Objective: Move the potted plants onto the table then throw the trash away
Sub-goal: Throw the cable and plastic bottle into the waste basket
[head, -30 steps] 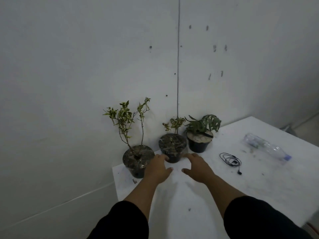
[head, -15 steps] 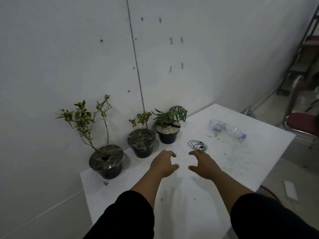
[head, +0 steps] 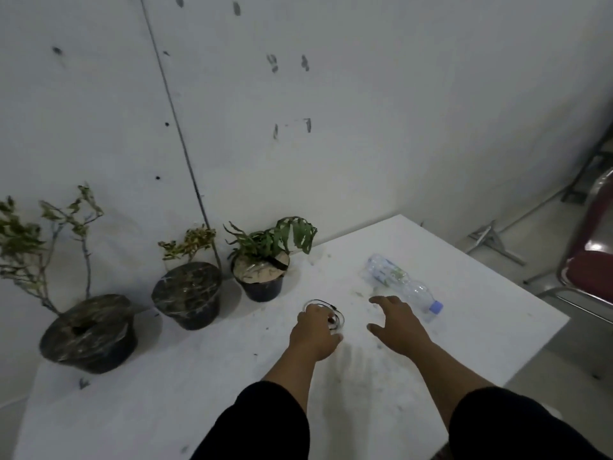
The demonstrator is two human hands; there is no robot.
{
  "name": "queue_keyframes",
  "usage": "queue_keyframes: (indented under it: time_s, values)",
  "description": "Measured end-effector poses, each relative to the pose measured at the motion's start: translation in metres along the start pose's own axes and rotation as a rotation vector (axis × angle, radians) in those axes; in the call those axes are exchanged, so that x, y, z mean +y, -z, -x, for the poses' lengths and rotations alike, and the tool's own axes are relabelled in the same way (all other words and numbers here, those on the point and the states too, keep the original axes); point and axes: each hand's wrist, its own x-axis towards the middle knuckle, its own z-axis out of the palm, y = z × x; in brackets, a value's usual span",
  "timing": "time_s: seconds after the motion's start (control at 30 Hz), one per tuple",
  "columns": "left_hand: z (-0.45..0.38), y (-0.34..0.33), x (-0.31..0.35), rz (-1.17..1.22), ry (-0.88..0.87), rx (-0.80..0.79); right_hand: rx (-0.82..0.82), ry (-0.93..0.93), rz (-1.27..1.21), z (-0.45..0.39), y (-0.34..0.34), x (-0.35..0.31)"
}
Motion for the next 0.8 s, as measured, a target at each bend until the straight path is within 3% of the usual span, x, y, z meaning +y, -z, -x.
queue_keyframes:
  time_s: [0.2, 0.33, 0.47, 0.57, 0.67, 0.8]
  values:
    - [-0.044, -0.049, 0.021, -0.105, 0.11, -0.008, 0.067, -0.046, 0.093, -0.048, 0.009, 0.06]
    - [-0.069, -0.072, 0.026, -0.15, 0.288, -0.047, 0.147, -0.165, 0.157, -0.07, 0.001, 0.085]
    - [-0.087, -0.093, 0.027, -0.209, 0.368, -0.043, 0.069, -0.317, 0.213, -0.091, -0.01, 0.105]
    - [-0.087, -0.103, 0.02, -0.325, 0.353, -0.002, -0.006, -0.348, 0.214, -0.102, -0.017, 0.114]
    - [-0.081, -0.105, 0.013, -0.48, 0.274, 0.104, 0.087, -0.305, 0.184, -0.105, -0.025, 0.116]
    - [-0.076, -0.107, 0.012, -0.581, 0.157, 0.083, 0.179, -0.225, 0.096, -0.099, -0.031, 0.116]
